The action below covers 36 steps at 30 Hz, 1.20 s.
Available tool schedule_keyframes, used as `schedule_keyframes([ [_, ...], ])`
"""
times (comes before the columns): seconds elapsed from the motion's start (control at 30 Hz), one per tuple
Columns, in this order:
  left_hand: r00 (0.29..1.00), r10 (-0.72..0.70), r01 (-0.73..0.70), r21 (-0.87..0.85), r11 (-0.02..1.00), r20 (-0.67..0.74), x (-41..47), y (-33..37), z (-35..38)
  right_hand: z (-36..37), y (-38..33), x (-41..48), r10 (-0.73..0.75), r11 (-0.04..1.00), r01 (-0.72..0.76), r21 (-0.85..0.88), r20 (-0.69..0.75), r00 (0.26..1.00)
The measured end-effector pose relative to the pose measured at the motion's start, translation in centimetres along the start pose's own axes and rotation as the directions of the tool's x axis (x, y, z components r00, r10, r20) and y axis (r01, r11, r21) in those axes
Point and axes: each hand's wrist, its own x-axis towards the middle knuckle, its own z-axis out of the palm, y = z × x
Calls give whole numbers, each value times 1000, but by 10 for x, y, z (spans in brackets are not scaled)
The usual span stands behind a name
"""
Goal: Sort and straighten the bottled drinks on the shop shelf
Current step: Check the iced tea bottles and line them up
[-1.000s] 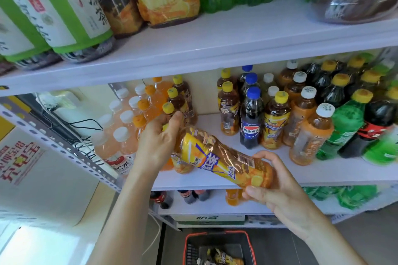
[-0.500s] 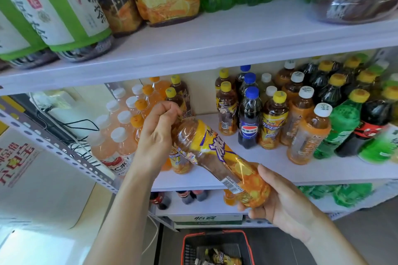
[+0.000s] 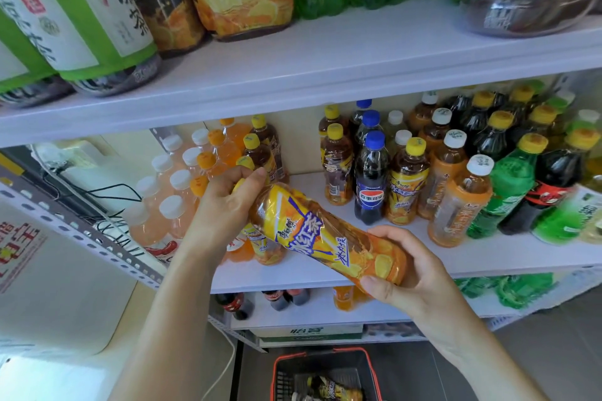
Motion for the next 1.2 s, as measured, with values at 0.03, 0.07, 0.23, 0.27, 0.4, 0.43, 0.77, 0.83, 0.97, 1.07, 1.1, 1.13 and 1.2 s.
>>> schedule_keyframes([
  [0.03,1000,8,-7,-8,1000,6,1,-1,1,0,1,0,-8,1000,8,-8,-7,1000],
  [0.07,1000,15,-15,-15,1000,13,2,-2,2,0,2,0,-14,1000,14,-14,-13,1000],
  [0.23,998,67,-67,-17,998,3,9,-4,10,-1,10,4,12,997,-14,-76,-30,999],
  [0.27,996,88,-88,6,996,-7,11,-4,13,-1,12,6,28,993,-31,-116,-25,999],
  [0.4,978,205,-192,200,961,-48,22,-5,28,-5,20,12,113,968,-121,-222,-45,993],
  [0.43,971,234,-211,276,938,-54,25,-6,32,-6,22,12,129,959,-142,-244,-66,989],
  [0.77,956,293,-248,606,756,27,67,-27,86,-14,42,4,181,949,-219,-226,-176,968],
  [0.83,954,296,-256,654,712,51,76,-32,99,-13,45,1,177,948,-215,-236,-172,969],
  [0.97,943,318,-297,679,671,99,87,-38,118,-12,51,-5,217,945,-245,-214,-146,965],
  [1.07,942,306,-318,664,677,138,92,-40,128,-11,56,-4,240,941,-265,-211,-138,961],
  [1.1,942,303,-320,644,695,141,93,-41,129,-11,57,-4,239,940,-265,-213,-141,961],
  [1.13,944,298,-318,623,714,141,93,-41,131,-10,57,-3,235,941,-262,-214,-142,962],
  [1.2,951,268,-305,597,742,153,92,-40,130,-8,56,-1,228,944,-253,-211,-136,964],
])
